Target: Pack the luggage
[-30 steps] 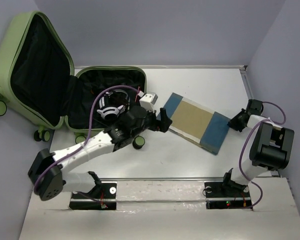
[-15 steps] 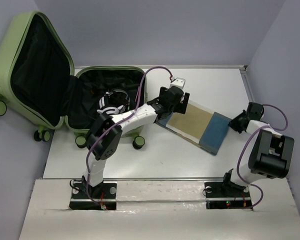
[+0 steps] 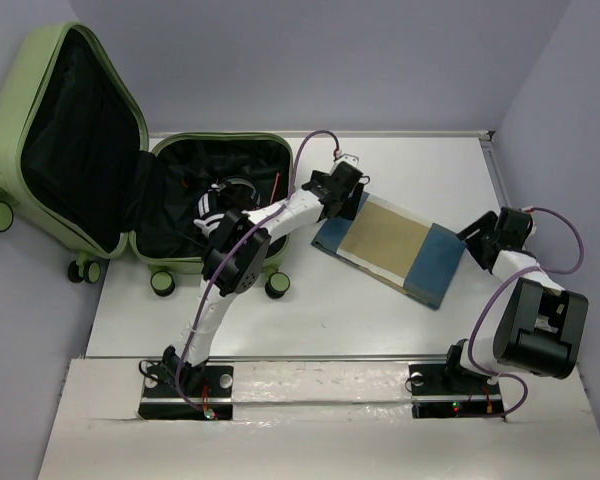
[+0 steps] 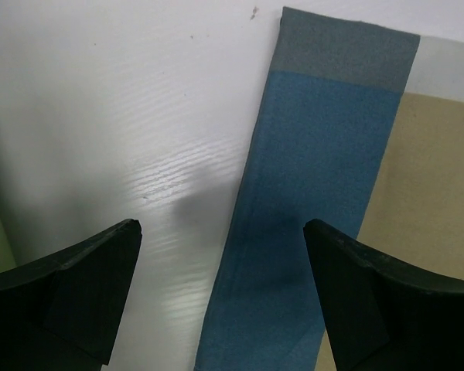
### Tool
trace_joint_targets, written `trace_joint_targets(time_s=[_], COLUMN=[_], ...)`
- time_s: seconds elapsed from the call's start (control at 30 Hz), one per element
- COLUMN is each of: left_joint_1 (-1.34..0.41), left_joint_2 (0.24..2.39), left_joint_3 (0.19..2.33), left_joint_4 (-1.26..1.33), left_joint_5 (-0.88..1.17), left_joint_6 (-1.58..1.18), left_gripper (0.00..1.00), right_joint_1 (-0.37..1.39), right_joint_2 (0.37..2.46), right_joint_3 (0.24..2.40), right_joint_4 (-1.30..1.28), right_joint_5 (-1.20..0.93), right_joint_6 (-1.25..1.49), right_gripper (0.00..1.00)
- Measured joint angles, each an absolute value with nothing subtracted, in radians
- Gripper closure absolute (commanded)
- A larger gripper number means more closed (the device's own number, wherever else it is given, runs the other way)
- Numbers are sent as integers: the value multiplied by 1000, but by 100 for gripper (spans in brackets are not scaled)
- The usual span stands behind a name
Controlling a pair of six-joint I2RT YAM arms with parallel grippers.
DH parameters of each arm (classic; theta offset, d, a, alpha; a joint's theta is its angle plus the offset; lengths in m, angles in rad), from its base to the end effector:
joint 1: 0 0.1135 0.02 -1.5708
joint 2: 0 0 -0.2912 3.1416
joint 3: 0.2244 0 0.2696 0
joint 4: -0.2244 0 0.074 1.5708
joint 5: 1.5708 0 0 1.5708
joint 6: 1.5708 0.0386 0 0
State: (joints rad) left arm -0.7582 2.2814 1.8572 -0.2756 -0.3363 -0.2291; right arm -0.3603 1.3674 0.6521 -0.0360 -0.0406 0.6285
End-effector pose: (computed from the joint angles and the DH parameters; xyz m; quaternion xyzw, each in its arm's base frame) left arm 0.4144 -0.3749 0.2096 0.1656 0.8812 -0.0635 0.4382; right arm 0.2637 -0.0977 0.1948 0.4280 0.8111 0.0717 0.3922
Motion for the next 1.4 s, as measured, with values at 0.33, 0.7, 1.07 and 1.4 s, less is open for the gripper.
trace_joint_targets(time_s=[0.33,0.7,1.07,1.4], left_joint_1=[-757,-746,-744,-744], left_joint_2=[2312,2307,2283,2200], left_joint_3=[1842,1782,1693,1552], left_joint_4=[-307,-203,-39,38], left_joint_5=[-250,-189,-93,12], left_joint_6=[-230,-237,-239,-279], left_gripper=[1,7,80,94], right_joint_1=[-358,-286,-284,-271], right_joint_2=[1382,1534,1568,1365], right_joint_3=[638,650,586,540], right_joint_4=[-54,90,199,202], right_joint_5=[-113,-289,-406,-459], right_joint_6=[579,604,664,673], right_gripper=[20,53,93,93])
